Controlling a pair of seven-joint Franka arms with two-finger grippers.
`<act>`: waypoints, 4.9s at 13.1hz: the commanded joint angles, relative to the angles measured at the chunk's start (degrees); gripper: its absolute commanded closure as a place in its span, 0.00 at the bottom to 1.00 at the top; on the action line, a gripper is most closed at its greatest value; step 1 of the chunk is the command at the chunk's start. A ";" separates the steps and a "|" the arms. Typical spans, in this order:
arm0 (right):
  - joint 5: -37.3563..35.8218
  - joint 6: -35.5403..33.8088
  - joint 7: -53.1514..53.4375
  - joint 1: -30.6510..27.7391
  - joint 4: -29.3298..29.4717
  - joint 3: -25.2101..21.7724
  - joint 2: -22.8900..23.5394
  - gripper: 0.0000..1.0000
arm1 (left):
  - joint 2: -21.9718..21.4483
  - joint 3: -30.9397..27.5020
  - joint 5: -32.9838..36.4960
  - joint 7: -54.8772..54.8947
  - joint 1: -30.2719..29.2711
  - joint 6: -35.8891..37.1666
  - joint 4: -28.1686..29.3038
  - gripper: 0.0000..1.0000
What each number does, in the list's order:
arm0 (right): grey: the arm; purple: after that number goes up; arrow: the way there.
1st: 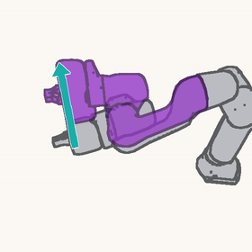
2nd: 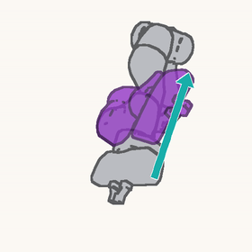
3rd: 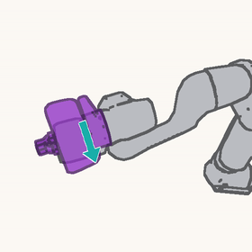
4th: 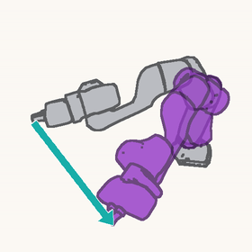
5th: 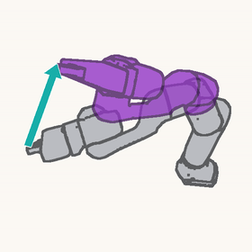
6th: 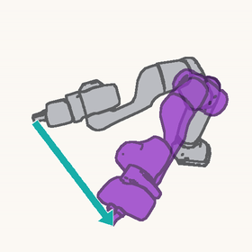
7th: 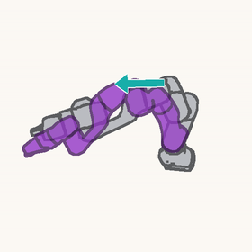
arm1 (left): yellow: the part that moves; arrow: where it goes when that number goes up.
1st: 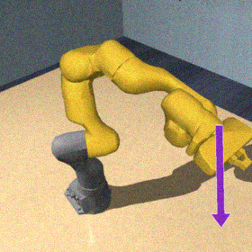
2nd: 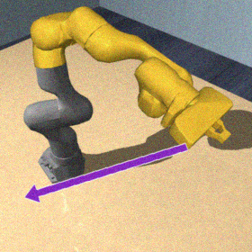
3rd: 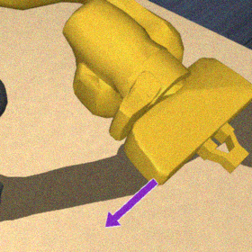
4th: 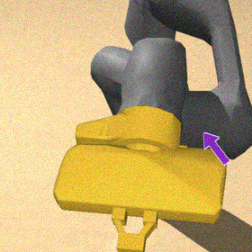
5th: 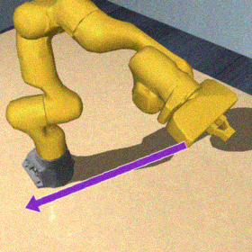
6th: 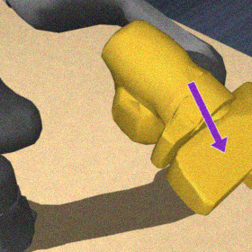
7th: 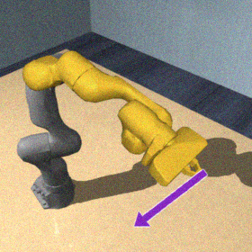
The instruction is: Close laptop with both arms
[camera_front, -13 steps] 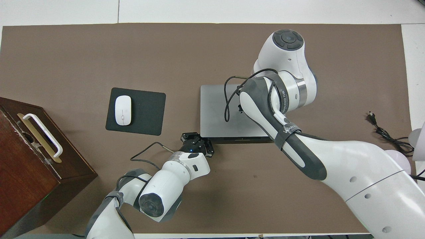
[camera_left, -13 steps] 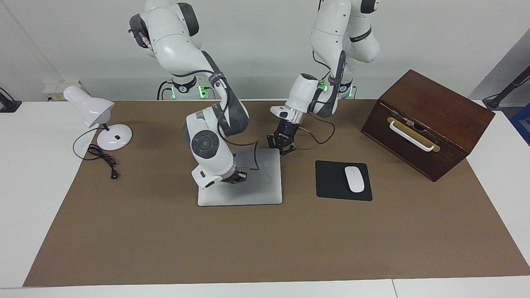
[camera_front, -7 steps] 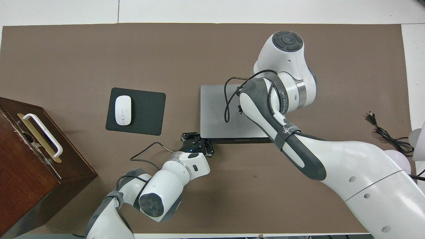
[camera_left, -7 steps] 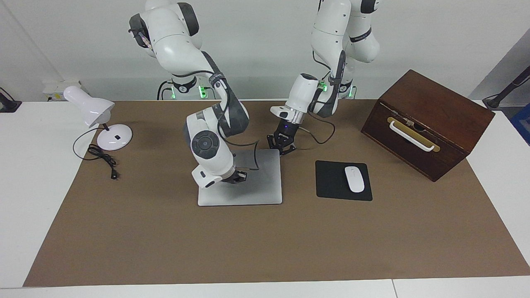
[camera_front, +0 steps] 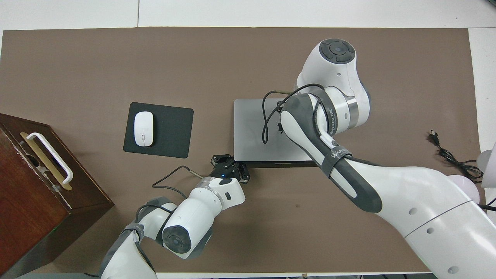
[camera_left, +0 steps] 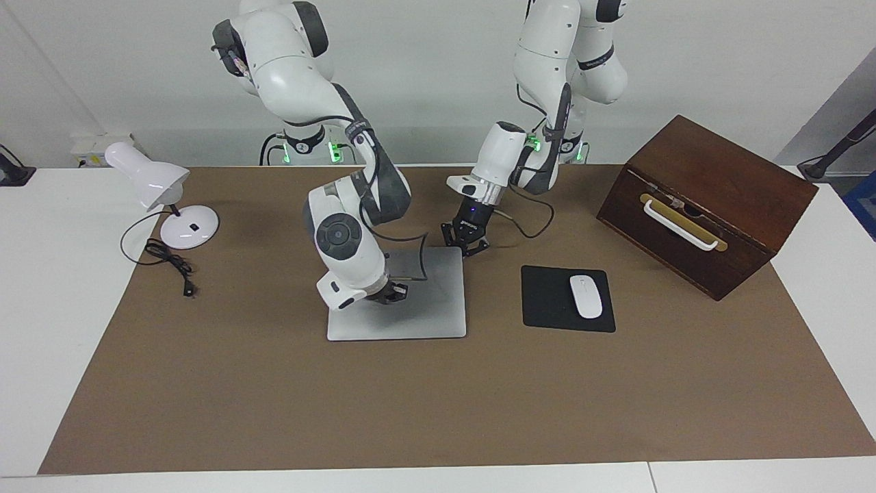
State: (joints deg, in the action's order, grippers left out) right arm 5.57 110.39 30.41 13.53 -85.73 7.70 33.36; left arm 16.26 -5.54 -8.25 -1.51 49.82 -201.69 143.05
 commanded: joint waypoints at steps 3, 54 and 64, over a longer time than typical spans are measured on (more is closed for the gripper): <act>1.02 -2.80 -0.44 -2.45 -1.37 0.57 -7.59 1.00 | 0.88 -0.43 -1.16 1.07 -1.22 1.21 3.47 1.00; -6.63 -8.70 -25.13 -21.61 -13.32 0.83 -31.60 0.00 | -18.37 -1.49 6.75 2.65 -42.62 101.66 -48.12 0.00; -6.63 -8.52 -26.72 -22.32 -13.23 0.74 -31.52 0.00 | -14.50 -1.58 6.05 2.47 -42.70 114.41 -52.61 0.00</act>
State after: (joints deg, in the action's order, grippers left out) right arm -1.50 100.44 5.07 -7.99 -97.11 8.19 3.32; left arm 1.21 -7.52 -2.36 0.87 7.90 -90.50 92.14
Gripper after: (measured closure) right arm 0.000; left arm 0.000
